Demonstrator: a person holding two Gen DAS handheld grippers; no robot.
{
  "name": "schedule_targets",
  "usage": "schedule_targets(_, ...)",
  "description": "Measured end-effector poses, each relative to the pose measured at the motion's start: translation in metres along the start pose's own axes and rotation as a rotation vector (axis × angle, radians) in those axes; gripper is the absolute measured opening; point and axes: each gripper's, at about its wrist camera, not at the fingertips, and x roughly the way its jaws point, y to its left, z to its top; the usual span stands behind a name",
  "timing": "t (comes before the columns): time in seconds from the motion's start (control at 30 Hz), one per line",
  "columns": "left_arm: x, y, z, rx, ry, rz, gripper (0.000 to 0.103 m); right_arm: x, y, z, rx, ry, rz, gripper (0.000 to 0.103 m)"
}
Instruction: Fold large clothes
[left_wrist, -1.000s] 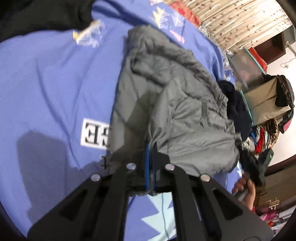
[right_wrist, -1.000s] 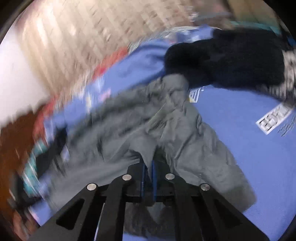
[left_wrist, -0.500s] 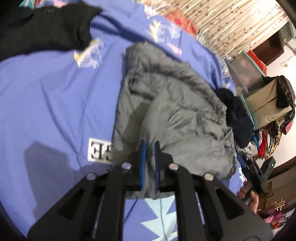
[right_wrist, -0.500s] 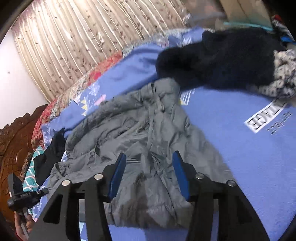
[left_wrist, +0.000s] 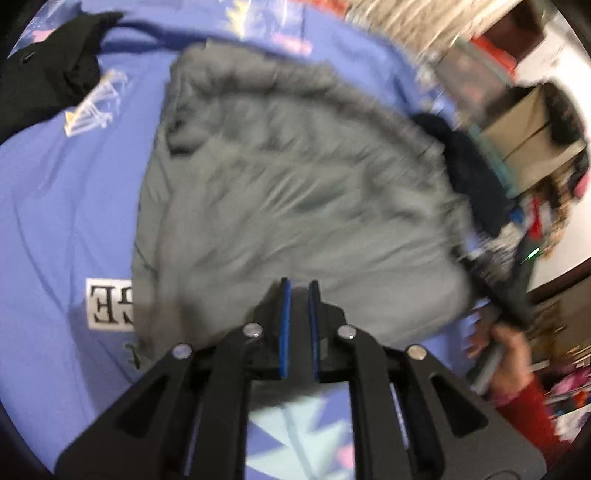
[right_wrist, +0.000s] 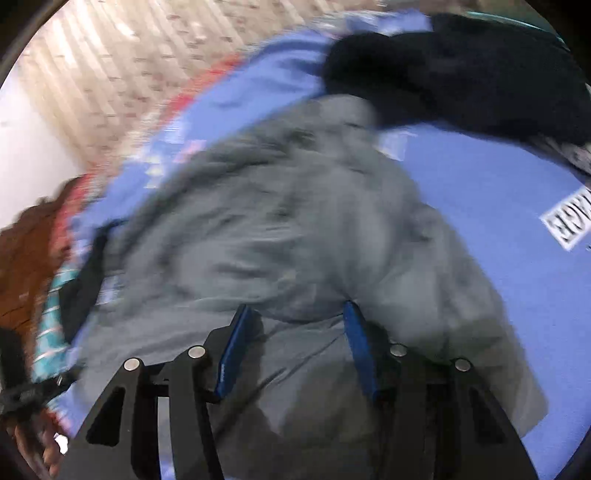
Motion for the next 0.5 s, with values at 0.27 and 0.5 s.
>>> schedule_targets(0.27,0.021,0.026,0.001,-0.075,0.058,0.002,0.008,-0.046,-0.014,-0.008,0.067,-0.014,0.129,0.073)
schedule_targets(0.5,-0.043,0.052,-0.016,-0.137,-0.059,-0.025,0.054,-0.107,-0.041,-0.024,0.037,-0.147,0.048,0.083)
